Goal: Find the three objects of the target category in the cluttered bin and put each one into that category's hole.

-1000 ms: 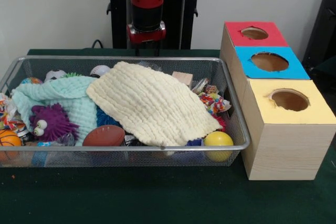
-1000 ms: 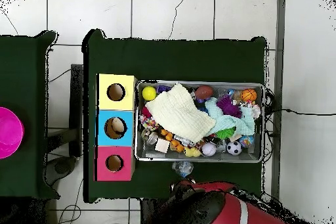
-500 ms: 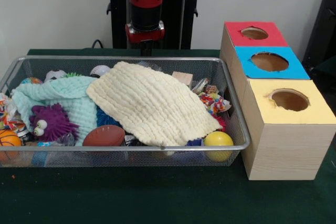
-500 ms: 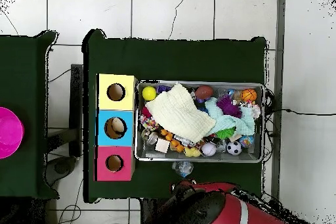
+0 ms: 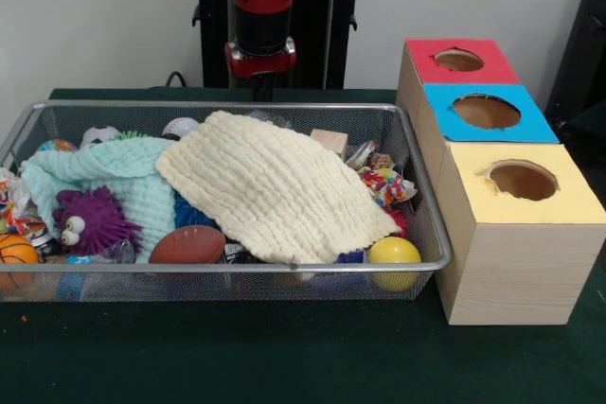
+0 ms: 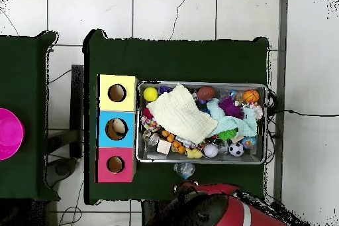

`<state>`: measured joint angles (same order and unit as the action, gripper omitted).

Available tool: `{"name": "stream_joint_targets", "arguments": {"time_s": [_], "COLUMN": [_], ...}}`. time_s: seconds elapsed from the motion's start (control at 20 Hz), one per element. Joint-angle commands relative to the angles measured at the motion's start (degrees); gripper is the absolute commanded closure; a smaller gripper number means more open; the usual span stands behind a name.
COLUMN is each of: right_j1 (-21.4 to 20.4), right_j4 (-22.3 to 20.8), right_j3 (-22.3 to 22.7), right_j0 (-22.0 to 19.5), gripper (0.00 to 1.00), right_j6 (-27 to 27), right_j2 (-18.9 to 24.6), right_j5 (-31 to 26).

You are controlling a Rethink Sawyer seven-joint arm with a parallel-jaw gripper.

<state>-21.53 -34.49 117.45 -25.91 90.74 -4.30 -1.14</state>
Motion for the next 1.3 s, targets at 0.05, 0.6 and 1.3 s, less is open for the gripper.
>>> {"name": "stream_joint_targets", "arguments": {"time_s": [0.05, 0.6, 1.3], "right_j1": [-0.7, 1.6, 1.8], "right_j4": [0.2, 2.0, 3.9], "right_j3": [-7.2, -10.7, -11.8], "right_j0": [-0.7, 1.5, 3.2], "gripper": [1.0, 1.0, 1.0], "right_j6": [5.2, 6.7, 7.6], "right_j2": [4.0, 3.4, 3.5], "right_j5": [-0.8, 0.3, -1.8]}}
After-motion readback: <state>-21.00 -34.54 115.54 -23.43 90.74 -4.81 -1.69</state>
